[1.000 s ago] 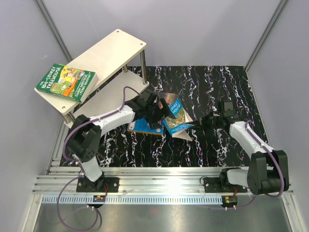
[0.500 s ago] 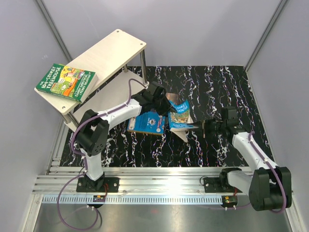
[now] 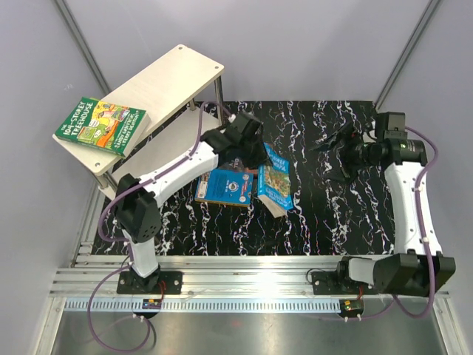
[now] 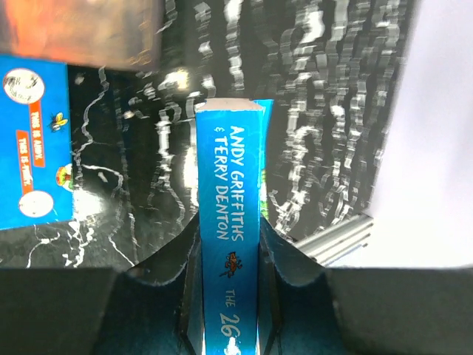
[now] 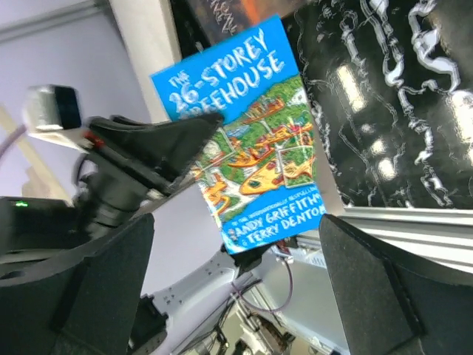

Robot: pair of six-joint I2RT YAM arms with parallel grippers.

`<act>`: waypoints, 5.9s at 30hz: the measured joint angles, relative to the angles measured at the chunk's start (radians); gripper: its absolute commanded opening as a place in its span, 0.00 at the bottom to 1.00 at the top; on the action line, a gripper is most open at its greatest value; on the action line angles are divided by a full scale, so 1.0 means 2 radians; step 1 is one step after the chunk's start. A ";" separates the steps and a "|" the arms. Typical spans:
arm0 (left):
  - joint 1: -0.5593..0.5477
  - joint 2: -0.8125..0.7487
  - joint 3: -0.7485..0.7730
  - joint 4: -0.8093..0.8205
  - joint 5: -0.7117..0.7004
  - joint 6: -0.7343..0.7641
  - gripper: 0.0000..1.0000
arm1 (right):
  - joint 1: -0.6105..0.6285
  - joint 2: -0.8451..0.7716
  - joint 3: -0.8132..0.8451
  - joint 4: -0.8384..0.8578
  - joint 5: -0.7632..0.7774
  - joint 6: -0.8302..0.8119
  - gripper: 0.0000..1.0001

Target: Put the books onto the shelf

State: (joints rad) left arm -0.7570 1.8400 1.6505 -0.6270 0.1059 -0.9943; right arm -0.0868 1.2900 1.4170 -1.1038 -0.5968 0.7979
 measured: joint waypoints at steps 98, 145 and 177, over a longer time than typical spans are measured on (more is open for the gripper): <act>0.566 -0.305 0.233 -0.285 -0.092 0.113 0.99 | 0.126 -0.104 -0.150 0.022 -0.104 0.010 0.00; 0.145 -0.018 -0.133 -0.055 -0.082 0.176 0.99 | 0.133 0.272 -0.240 0.435 -0.105 0.105 0.89; 0.113 0.069 -0.121 0.016 -0.134 0.214 0.99 | 0.187 0.377 -0.196 0.633 -0.103 0.155 0.41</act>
State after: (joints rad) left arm -0.5312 1.9789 1.4094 -0.5941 -0.1619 -0.5667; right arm 0.2882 2.0441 1.0256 0.1619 -0.8028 1.1080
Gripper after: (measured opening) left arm 0.987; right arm 0.482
